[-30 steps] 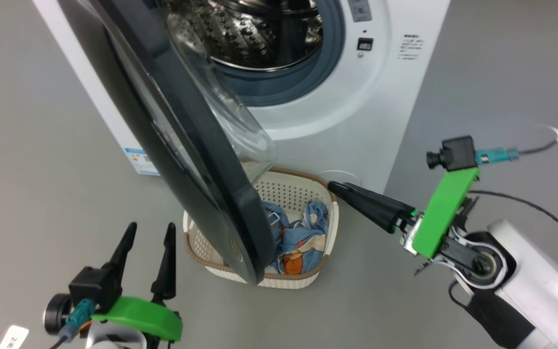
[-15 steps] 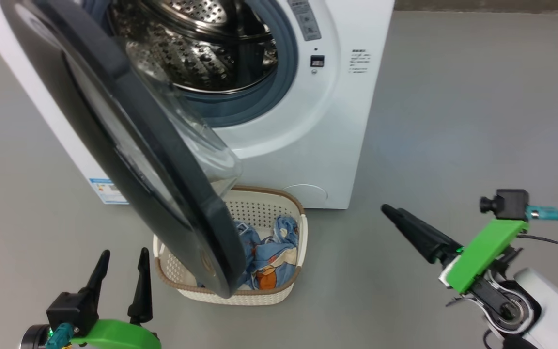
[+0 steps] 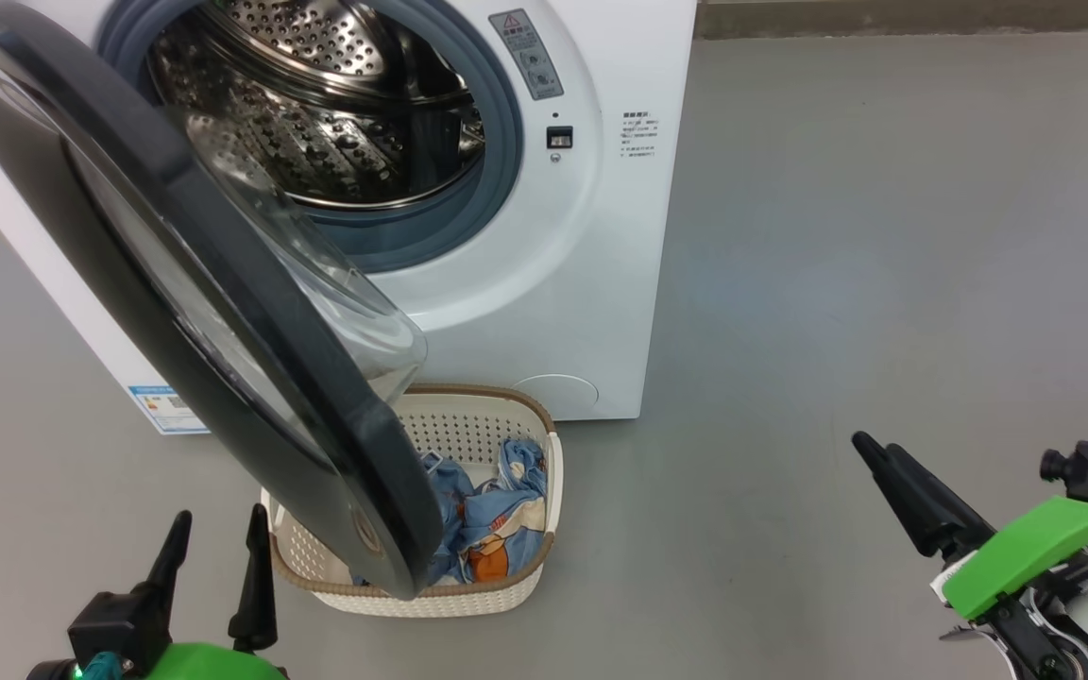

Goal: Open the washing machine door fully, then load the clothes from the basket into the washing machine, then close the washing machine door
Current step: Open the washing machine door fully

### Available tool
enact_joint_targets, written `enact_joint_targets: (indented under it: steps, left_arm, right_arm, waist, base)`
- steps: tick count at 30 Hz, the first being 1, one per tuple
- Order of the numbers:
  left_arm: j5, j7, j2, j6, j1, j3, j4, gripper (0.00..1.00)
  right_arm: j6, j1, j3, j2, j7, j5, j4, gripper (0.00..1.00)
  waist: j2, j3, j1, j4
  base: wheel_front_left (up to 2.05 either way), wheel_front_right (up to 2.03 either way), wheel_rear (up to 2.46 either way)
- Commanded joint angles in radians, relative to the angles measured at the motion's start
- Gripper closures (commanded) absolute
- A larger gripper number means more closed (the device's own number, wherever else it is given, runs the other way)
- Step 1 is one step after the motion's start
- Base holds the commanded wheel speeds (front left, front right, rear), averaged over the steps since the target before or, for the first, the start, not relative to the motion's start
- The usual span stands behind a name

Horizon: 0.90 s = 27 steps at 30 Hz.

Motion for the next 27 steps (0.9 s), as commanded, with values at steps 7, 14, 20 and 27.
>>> enact_joint_targets:
  steps: [7,14,20,27]
  left_arm:
    - [0.011,-0.006,0.018,-0.002,-0.013,0.042,-0.030,0.00]
    - [0.006,-0.006,0.017,-0.002,-0.011,0.047,-0.033,0.00]
    - [0.005,-0.006,0.017,-0.002,-0.013,0.053,-0.037,0.00]
    - [0.010,-0.006,0.017,-0.002,-0.016,0.063,-0.042,0.00]
  right_arm:
    - [0.002,0.060,0.019,-0.048,-0.069,-0.017,0.050,0.00]
    - [0.002,0.088,0.013,-0.048,-0.091,-0.124,0.159,0.00]
    - [0.002,0.100,-0.116,0.005,-0.092,-0.262,0.200,0.00]
    - [0.002,0.138,-0.306,0.077,-0.092,-0.564,0.181,0.00]
  waist:
    - [0.0000,-0.001,0.0000,-0.002]
    - [0.0000,0.003,0.0000,-0.001]
    - [0.0000,0.009,0.0000,-0.004]
    - [0.0000,0.020,0.0000,-0.006]
  base:
    - [0.00,0.00,0.00]
    - [0.00,0.00,0.00]
    - [0.00,0.00,0.00]
    - [0.00,0.00,0.00]
